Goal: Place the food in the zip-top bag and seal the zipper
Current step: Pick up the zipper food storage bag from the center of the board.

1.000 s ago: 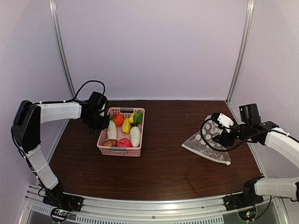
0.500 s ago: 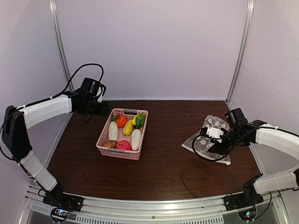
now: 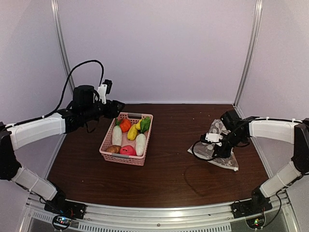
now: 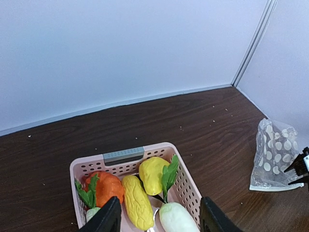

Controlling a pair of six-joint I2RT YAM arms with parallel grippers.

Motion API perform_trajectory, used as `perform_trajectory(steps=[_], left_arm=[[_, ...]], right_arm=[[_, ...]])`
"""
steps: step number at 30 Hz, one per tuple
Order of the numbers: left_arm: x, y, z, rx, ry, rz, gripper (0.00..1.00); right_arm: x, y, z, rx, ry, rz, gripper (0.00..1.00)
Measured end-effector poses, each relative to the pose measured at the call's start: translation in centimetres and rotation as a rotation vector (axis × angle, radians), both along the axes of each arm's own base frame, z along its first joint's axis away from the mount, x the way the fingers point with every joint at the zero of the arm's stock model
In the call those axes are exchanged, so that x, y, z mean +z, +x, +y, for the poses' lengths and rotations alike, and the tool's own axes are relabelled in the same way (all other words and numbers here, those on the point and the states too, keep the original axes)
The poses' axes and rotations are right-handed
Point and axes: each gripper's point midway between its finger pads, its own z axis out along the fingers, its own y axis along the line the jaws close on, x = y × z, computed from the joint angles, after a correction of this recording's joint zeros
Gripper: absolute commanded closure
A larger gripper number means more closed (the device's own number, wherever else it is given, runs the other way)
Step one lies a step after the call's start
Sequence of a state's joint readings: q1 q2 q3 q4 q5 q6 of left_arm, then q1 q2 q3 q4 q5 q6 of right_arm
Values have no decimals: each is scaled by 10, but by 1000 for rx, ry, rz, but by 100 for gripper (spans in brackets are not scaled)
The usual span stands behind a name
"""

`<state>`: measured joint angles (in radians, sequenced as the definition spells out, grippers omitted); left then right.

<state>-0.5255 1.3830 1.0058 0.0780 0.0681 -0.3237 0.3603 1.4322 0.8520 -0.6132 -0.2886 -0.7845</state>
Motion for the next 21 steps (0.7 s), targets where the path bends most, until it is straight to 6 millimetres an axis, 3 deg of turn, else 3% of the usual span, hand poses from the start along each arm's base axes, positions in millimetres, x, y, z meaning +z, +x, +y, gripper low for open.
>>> perform_trajectory(steps=[2,7,14,21], left_arm=[[-9,-3,-2,-17,2,27,45],[-2,-7,-9,-57,-38,24,47],[1,-10,-13,-78,-70,31,48],[2,-12,-18,-100,-92,43,50]], right_arm=[[-4,1,0,3,-11,20,58],[-22,-1,-6,13,-74,91,64],[-39,-4,-15,5,-137,141,98],[-23,5,-9,-16,-105,118,100]])
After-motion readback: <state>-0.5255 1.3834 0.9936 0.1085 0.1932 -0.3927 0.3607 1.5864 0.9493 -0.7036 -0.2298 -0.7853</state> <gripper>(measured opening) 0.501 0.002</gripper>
